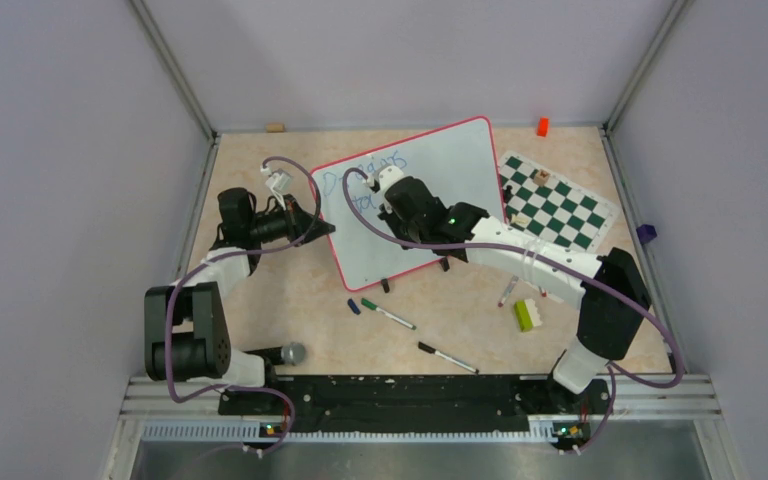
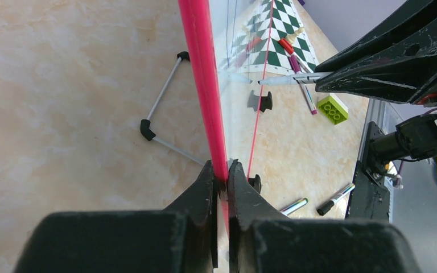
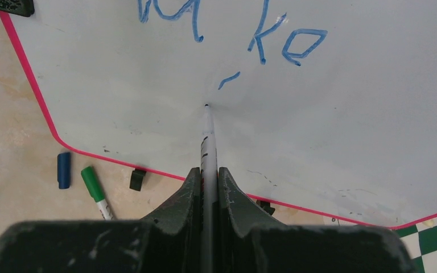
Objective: Write a sentence on the whiteboard
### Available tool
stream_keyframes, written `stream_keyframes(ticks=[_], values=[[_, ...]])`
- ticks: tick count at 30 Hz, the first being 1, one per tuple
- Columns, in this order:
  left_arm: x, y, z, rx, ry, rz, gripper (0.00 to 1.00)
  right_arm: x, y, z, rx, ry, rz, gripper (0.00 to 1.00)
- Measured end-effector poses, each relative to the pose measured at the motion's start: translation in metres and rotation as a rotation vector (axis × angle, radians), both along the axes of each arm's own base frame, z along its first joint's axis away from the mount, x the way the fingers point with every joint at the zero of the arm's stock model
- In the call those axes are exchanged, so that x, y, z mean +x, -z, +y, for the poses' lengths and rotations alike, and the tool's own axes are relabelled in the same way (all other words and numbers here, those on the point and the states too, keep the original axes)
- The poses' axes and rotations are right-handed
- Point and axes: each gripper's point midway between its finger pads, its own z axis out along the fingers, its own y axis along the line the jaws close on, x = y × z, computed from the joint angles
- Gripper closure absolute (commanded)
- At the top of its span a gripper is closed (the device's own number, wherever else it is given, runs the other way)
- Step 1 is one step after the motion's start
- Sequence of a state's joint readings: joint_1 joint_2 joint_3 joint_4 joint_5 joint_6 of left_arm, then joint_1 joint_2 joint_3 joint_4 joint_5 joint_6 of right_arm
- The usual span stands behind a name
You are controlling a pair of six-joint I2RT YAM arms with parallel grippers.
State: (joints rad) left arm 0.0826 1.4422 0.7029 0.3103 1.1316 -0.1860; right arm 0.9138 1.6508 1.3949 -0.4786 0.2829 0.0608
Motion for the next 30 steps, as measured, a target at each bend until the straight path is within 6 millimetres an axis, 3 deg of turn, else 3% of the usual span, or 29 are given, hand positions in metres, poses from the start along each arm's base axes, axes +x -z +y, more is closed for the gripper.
stream_keyframes(ticks=[19,26,30], values=[[0.000,0.000,0.000,0.000,0.000,0.000,1.00,0.007,-0.002,-0.007,-0.013,0.033,-0.020,1.00],[0.000,0.000,0.000,0.000,0.000,0.000,1.00,0.021,-0.024,-0.007,0.022,0.066,-0.066,1.00],[0.000,0.000,0.000,0.000,0.001,0.000,1.00,0.023,-0.027,-0.007,0.027,0.068,-0.076,1.00]])
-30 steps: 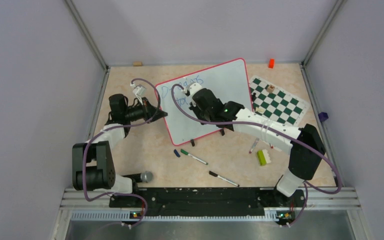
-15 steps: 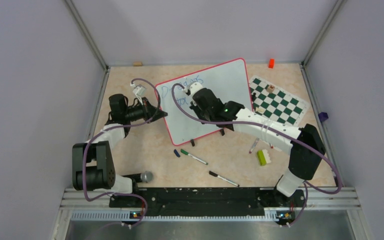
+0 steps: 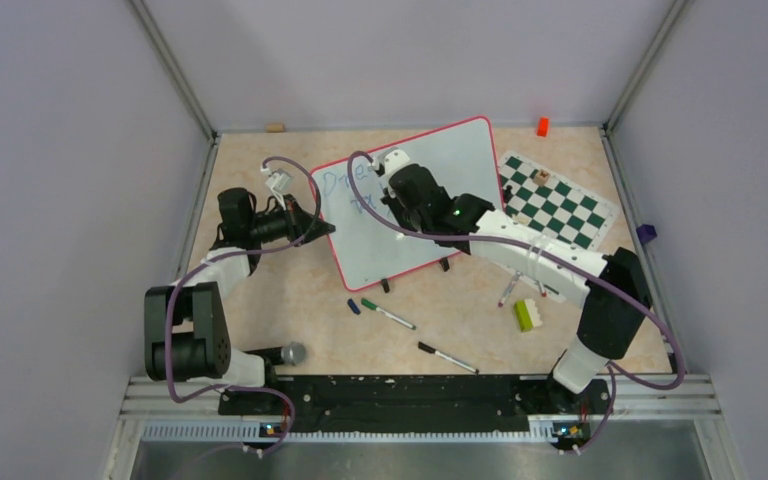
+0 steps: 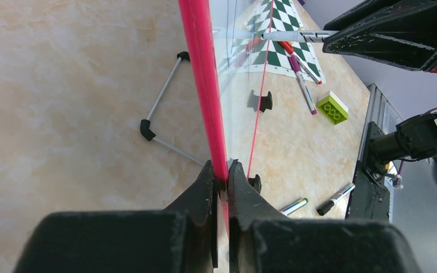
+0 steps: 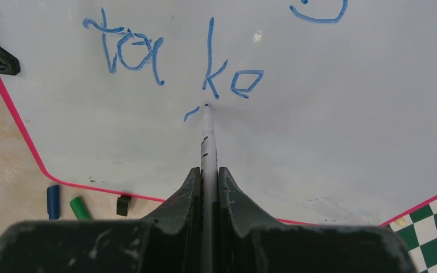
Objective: Write a sentence on the whiteboard
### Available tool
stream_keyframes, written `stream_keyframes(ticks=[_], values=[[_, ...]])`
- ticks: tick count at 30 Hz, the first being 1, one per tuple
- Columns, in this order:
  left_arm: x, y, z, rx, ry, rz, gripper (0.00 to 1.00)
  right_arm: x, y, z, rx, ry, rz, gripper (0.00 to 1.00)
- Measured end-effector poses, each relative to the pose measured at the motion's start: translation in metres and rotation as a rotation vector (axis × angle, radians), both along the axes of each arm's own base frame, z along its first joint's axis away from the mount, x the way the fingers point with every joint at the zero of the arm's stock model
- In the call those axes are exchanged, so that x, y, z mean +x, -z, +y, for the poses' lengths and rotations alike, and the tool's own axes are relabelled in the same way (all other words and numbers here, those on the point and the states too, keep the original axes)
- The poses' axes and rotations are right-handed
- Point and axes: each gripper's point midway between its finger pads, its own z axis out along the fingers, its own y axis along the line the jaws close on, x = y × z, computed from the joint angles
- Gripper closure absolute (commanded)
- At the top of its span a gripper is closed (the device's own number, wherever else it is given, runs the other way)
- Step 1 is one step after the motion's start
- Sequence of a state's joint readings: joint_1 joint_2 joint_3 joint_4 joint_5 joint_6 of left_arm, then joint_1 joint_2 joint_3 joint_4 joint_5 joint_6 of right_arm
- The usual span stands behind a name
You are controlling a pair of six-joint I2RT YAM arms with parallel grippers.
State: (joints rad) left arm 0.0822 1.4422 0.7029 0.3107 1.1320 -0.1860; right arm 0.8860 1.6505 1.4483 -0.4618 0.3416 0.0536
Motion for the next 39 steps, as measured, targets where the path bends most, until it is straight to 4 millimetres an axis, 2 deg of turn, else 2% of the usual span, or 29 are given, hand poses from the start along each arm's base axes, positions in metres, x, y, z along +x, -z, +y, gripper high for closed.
stream_keyframes(ticks=[23,39], values=[[0.001,0.002,0.001,0.004,-0.014,0.009,1.00,0.005,0.004,0.005,-0.015,-0.006,0.002,1.00],[0.002,0.002,0.001,0.005,-0.016,0.010,1.00,-0.003,0.013,0.010,-0.017,-0.063,0.036,1.00]])
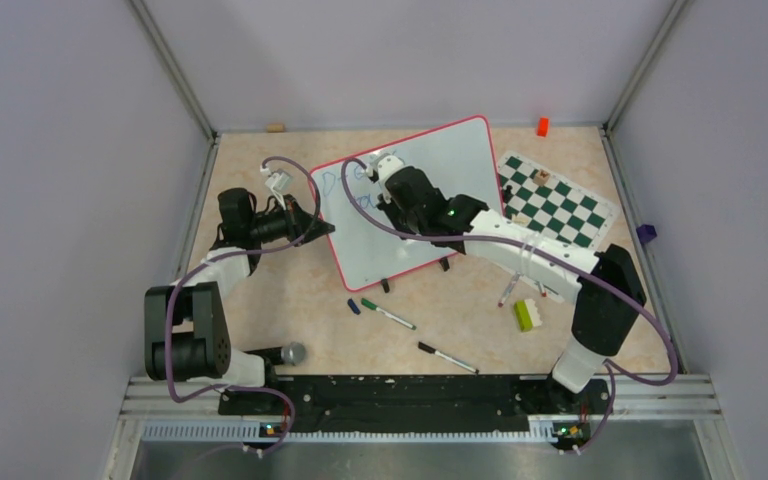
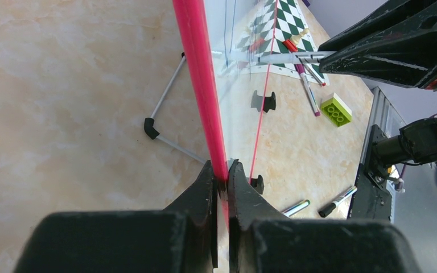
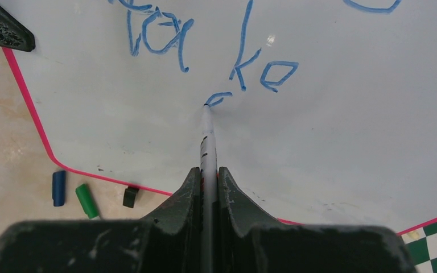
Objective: Write a sentence on the whiteboard
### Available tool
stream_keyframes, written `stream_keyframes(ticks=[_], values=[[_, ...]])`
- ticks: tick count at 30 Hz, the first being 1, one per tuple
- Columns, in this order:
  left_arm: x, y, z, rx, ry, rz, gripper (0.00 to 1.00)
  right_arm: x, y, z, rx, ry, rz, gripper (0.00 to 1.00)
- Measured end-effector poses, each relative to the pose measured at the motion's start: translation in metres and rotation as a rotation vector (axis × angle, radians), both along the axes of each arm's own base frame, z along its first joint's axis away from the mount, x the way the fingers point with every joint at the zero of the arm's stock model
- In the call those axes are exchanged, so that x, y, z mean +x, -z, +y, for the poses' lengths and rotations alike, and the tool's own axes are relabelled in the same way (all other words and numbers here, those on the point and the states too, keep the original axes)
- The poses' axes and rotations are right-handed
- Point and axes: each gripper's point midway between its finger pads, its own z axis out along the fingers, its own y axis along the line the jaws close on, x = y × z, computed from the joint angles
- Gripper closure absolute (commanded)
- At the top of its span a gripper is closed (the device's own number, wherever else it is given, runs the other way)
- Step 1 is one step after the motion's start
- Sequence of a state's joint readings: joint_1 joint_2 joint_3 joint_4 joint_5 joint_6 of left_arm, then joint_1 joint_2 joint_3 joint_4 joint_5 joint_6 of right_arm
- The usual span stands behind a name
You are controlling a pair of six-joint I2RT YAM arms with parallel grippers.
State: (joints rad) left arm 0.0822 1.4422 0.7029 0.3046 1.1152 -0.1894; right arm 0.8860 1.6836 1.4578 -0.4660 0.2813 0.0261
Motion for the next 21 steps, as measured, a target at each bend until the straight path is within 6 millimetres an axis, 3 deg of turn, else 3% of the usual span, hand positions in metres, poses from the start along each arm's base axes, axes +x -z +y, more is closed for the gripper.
stream_keyframes(ticks=[12,21], values=[[0.000,0.000,0.000,0.000,-0.002,0.004,1.00,-0.016,0.026,-0.011,-0.043,-0.022,0.068,1.00],[-0.001,0.000,-0.001,-0.003,0.005,0.001,1.00,-0.020,0.021,-0.011,-0.022,-0.023,0.075,1.00]])
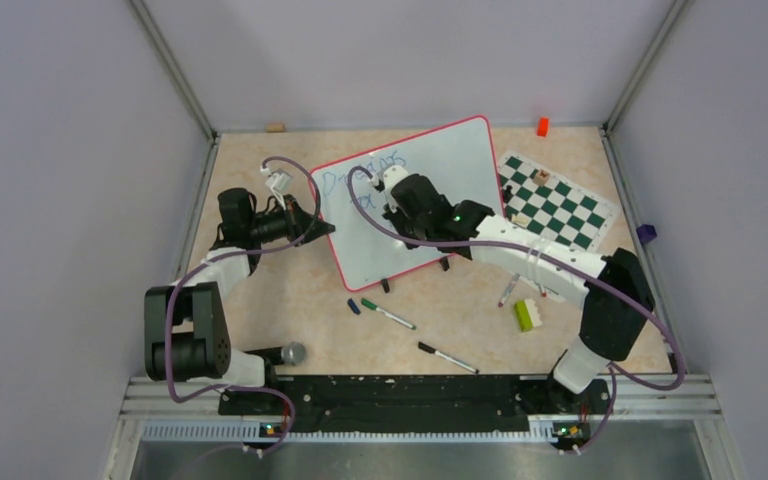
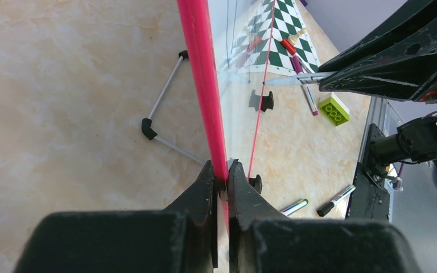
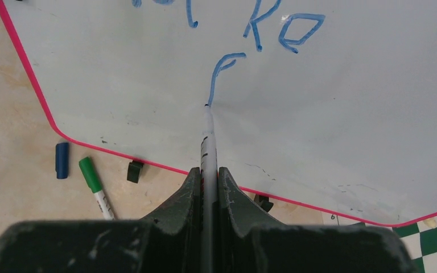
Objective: Write a sentence on the whiteboard
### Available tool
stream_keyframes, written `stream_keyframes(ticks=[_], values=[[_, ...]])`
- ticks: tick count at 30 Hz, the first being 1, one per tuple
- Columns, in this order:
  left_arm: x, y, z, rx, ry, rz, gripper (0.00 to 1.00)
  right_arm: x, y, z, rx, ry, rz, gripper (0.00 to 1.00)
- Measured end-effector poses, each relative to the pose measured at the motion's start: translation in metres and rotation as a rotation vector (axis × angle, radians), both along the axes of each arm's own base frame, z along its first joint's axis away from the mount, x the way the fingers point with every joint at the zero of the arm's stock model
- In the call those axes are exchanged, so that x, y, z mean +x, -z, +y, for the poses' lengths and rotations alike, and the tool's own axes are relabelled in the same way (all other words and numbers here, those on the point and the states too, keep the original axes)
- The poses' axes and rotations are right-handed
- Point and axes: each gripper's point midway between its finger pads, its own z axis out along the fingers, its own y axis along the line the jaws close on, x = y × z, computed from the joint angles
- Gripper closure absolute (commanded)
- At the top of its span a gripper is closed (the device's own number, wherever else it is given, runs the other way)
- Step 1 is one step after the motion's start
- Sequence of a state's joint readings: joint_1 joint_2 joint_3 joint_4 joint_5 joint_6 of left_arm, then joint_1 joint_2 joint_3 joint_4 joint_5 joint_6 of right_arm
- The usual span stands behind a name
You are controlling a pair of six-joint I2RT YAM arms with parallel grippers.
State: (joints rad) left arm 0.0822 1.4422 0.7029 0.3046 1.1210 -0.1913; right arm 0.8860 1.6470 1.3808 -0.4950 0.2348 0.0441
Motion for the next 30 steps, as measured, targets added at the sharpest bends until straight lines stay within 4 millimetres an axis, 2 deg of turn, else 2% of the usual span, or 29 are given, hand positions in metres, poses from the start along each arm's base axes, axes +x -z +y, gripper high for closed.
stream_keyframes(ticks=[6,12,20,30], values=[[0.000,0.000,0.000,0.000,0.000,0.000,1.00,-0.002,-0.017,0.001,0.043,-0.007,-0.023,1.00],[0.000,0.000,0.000,0.000,0.000,0.000,1.00,-0.001,-0.020,0.003,0.052,-0.009,-0.029,1.00],[0.000,0.000,0.000,0.000,0.000,0.000,1.00,0.005,-0.034,0.011,0.081,-0.012,-0.051,1.00],[0.000,0.000,0.000,0.000,0.000,0.000,1.00,0.011,-0.016,0.017,0.053,-0.010,-0.032,1.00]])
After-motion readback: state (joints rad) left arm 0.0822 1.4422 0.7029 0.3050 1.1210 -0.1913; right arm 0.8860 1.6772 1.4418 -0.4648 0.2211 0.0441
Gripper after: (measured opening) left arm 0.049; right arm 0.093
